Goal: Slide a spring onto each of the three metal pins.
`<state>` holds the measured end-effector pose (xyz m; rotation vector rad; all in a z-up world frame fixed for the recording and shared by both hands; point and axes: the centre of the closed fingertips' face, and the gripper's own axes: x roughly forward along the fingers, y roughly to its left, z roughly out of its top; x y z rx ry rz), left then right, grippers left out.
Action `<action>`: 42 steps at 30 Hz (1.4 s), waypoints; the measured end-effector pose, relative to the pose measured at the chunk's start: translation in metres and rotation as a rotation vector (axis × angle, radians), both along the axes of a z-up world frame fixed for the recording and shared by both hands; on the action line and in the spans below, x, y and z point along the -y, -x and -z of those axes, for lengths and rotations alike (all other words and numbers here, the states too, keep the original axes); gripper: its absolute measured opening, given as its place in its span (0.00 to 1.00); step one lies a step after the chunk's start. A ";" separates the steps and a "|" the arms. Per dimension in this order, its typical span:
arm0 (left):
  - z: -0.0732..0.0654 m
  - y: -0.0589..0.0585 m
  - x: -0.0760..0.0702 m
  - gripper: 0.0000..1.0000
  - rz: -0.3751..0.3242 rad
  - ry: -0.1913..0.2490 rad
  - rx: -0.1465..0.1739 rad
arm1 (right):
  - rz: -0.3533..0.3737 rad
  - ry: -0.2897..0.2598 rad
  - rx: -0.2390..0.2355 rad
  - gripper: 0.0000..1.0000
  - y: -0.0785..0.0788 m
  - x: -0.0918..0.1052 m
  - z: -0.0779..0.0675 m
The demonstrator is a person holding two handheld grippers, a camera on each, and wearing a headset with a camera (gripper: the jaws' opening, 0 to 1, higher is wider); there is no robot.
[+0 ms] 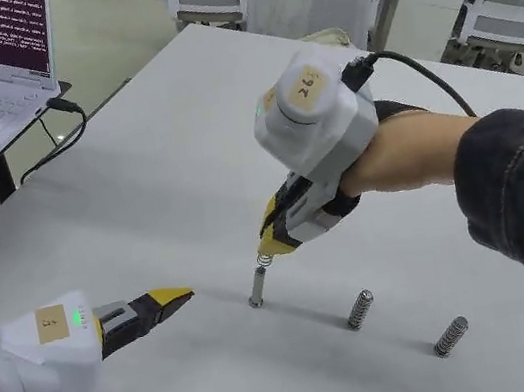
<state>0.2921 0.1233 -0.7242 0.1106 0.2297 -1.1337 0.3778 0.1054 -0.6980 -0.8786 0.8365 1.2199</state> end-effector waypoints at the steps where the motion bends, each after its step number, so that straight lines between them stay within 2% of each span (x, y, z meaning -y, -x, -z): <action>1: 0.000 0.000 0.000 0.90 0.000 -0.001 0.001 | 0.000 0.003 -0.001 0.07 0.000 0.000 0.001; 6: 0.000 -0.002 0.000 0.91 0.004 -0.002 0.002 | 0.005 0.007 -0.013 0.07 -0.004 0.000 0.007; 27: 0.005 -0.002 0.000 0.91 0.012 -0.012 -0.016 | 0.012 0.014 -0.033 0.08 -0.005 -0.001 0.017; 42: 0.007 -0.002 -0.001 0.90 0.009 -0.012 -0.025 | 0.022 0.021 -0.049 0.08 -0.008 -0.002 0.033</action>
